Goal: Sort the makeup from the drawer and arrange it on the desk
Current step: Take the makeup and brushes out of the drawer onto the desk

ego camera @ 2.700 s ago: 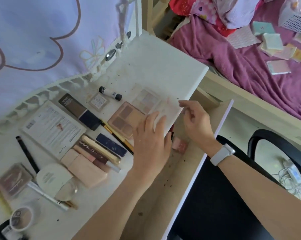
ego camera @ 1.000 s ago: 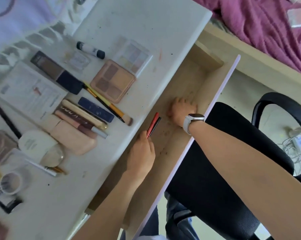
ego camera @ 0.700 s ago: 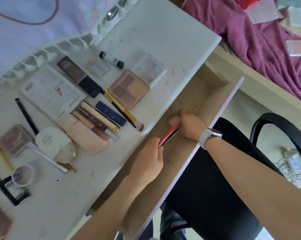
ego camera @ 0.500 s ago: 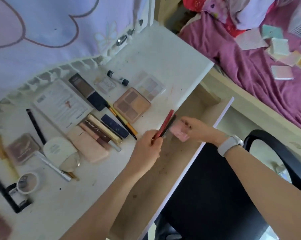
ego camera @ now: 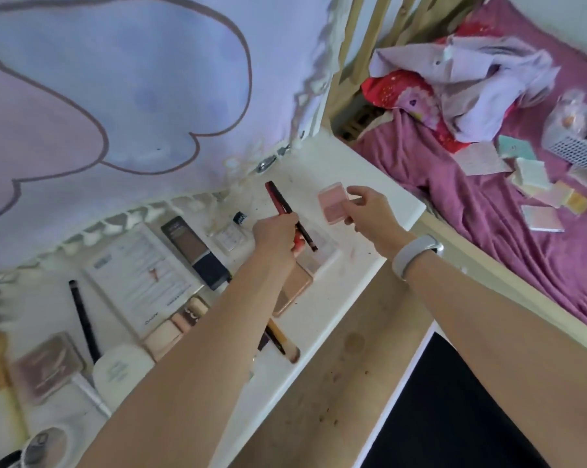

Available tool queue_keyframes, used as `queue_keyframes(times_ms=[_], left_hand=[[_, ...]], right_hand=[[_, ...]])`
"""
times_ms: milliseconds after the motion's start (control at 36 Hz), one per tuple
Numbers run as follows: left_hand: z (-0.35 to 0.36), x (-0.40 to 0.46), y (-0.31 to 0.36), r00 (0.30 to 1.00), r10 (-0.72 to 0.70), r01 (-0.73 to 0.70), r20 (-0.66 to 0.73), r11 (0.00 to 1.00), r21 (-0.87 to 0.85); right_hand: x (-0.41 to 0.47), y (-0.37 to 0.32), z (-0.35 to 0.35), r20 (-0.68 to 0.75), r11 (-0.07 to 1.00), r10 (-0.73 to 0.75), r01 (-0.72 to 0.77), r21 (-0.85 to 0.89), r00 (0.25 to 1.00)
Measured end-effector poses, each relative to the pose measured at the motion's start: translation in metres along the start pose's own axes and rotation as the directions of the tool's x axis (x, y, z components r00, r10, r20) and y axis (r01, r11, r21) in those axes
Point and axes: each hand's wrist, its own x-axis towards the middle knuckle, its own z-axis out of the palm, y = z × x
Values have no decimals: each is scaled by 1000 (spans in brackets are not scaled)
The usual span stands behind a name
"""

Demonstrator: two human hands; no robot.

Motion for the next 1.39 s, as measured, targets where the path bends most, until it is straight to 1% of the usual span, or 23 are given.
queue_keyframes(times_ms=[167, 250, 306, 333, 389, 472, 500, 528, 556, 583, 611, 639, 667, 694, 722, 778, 833, 917, 1056, 1139, 1250, 1333, 1389], left_hand=[[9, 35, 11, 999, 30, -34, -39, 995, -92], [8, 43, 14, 997, 57, -56, -49, 998, 25], [6, 47, 13, 994, 104, -99, -25, 983, 153], [4, 48, 13, 991, 134, -128, -22, 976, 178], [0, 46, 11, 979, 203, -197, -6, 958, 211], [-7, 38, 6, 932, 348, -361, 101, 875, 322], [-10, 37, 4, 896, 418, -441, 151, 792, 422], [-14, 37, 3, 831, 511, -538, 219, 638, 551], [-18, 37, 3, 743, 595, -610, 306, 415, 675], [-21, 39, 2, 650, 642, -632, 407, 160, 758], [-23, 41, 1, 582, 640, -606, 502, -71, 793], [-23, 46, -2, 557, 605, -550, 569, -244, 798], [-24, 51, -3, 567, 554, -485, 610, -374, 790], [-25, 57, -4, 598, 504, -431, 624, -454, 780], [-27, 62, -4, 635, 456, -394, 624, -503, 769], [-31, 71, -3, 687, 394, -351, 611, -556, 753], [-36, 78, -2, 694, 380, -327, 611, -590, 738], [-39, 82, -4, 705, 374, -306, 603, -606, 734], [-36, 80, -3, 721, 373, -259, 584, -636, 727], [-35, 80, -3, 728, 385, -241, 568, -632, 737], [-33, 76, -2, 731, 389, -231, 561, -632, 739], [-34, 69, -3, 647, 443, -295, 620, -605, 740], [-40, 65, -4, 586, 458, -324, 669, -624, 711]], right_hand=[[34, -9, 28, 22, 1000, -6, 6, -24, 1000], [43, -8, 37, 9, 996, -45, 46, -75, 999], [47, -6, 40, -13, 986, -97, 94, -135, 995], [48, -6, 41, -6, 977, -129, 126, -172, 992], [48, -4, 43, 28, 948, -184, 185, -258, 982], [44, -1, 44, 65, 911, -231, 239, -335, 971], [43, 0, 43, 70, 906, -244, 253, -338, 967], [42, 0, 43, 73, 903, -259, 268, -335, 963], [41, 1, 42, 74, 903, -271, 280, -327, 960], [40, 2, 42, 78, 905, -281, 291, -311, 957], [39, 2, 41, 86, 908, -287, 299, -294, 954], [38, 2, 41, 100, 906, -294, 310, -287, 951], [37, 3, 40, 122, 899, -301, 324, -295, 946], [36, 3, 40, 151, 886, -308, 341, -314, 939], [35, 4, 40, 180, 868, -318, 363, -339, 931], [33, 5, 39, 226, 812, -359, 423, -403, 906], [31, 8, 37, 270, 706, -395, 478, -522, 878], [24, 14, 34, 356, 527, -393, 524, -669, 848], [19, 13, 38, 434, 364, -363, 555, -748, 824], [19, 11, 40, 441, 358, -343, 550, -755, 829], [12, 8, 39, 437, 426, -325, 542, -724, 839], [2, 10, 35, 402, 486, -357, 535, -691, 843], [-7, 14, 32, 343, 523, -429, 539, -660, 836]])
